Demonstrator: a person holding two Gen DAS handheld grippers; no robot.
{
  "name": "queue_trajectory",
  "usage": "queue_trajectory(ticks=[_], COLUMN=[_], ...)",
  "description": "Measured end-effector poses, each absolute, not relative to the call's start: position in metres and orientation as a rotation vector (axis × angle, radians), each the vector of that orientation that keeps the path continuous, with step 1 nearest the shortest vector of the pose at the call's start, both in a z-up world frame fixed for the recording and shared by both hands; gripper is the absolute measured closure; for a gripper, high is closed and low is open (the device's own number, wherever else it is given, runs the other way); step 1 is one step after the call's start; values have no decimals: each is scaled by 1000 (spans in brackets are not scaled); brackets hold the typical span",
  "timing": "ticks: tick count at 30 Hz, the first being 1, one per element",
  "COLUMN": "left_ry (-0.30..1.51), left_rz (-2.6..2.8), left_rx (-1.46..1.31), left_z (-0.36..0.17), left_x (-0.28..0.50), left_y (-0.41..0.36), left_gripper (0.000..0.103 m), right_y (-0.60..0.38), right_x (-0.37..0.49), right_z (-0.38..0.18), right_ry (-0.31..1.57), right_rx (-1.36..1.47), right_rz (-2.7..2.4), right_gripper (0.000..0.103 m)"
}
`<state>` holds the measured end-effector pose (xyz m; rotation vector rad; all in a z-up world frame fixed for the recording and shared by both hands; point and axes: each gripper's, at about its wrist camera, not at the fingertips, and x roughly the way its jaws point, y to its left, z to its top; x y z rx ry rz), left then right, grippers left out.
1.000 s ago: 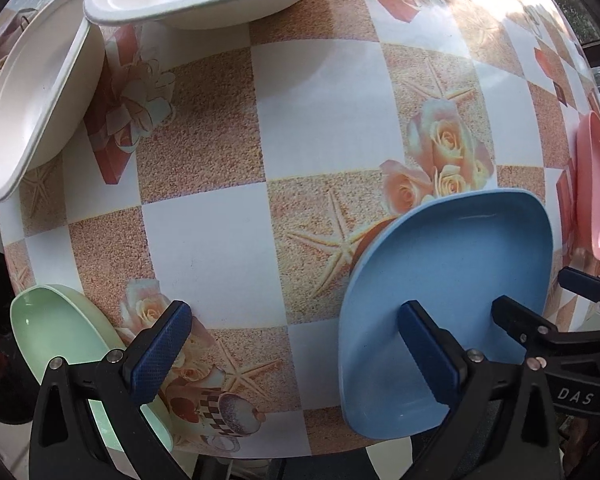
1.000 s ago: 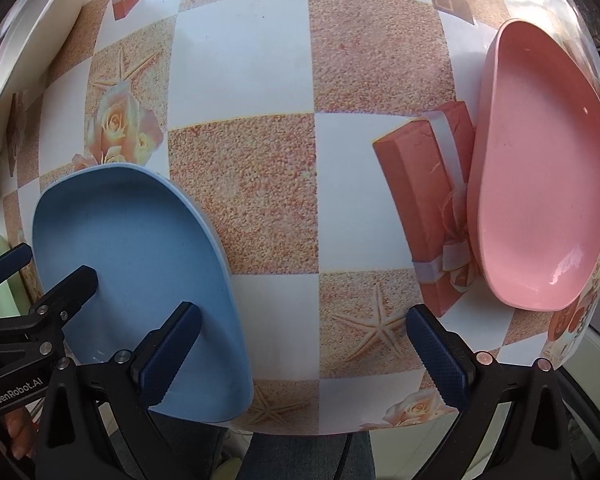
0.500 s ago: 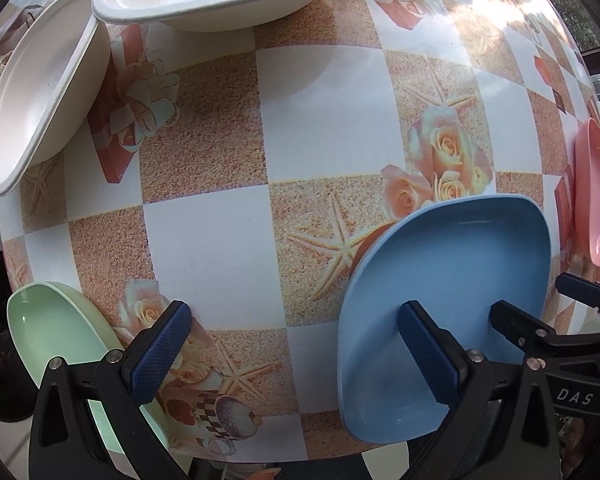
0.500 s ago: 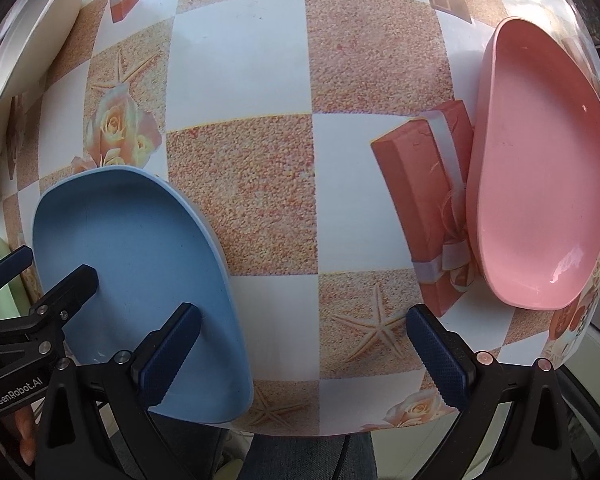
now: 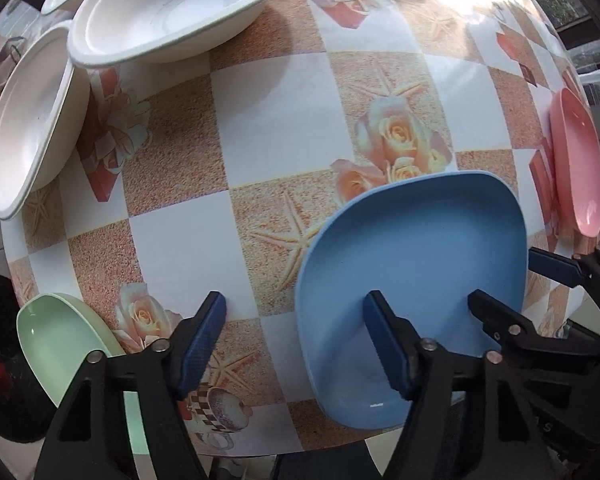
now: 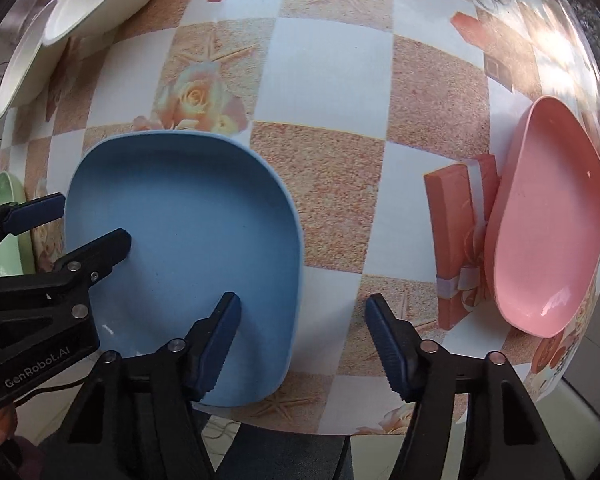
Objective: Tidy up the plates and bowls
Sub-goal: 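Close both grippers on the rim of the blue plate, then lift the blue plate with both grippers and carry it onto the green plate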
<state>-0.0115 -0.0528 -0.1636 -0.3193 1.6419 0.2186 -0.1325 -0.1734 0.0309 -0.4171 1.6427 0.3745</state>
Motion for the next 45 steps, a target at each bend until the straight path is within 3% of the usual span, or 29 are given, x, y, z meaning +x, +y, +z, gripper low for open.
queue_trajectory(ticks=[1, 2, 3, 4, 6, 14, 33, 45], left_ry=[1640, 1639, 1637, 1636, 1633, 1662, 1568, 1615], left_rz=[209, 201, 193, 181, 149, 118, 132, 167], left_rx=[-305, -293, -282, -267, -219, -225, -255, -269], left_z=[-162, -160, -159, -158, -155, -157, -106, -131], left_x=[-11, -11, -10, -10, -9, -20, -75, -82], left_y=[-56, -59, -62, -65, -74, -73, -41, -32], left_gripper=[39, 43, 49, 52, 67, 75, 75, 75], right_y=[-173, -172, -168, -170, -170, -177, -124, -120], right_x=[-133, -134, -135, -137, -139, -154, -162, -181], right_z=[33, 35, 39, 43, 42, 46, 74, 60], right_ry=[1638, 1631, 1624, 1626, 1661, 1729, 1754, 1764], right_rx=[-414, -406, -398, -365, -310, -245, -264, -269], right_rz=[377, 379, 381, 407, 429, 420, 468, 452], right_gripper=[46, 57, 77, 87, 87, 87, 87, 87])
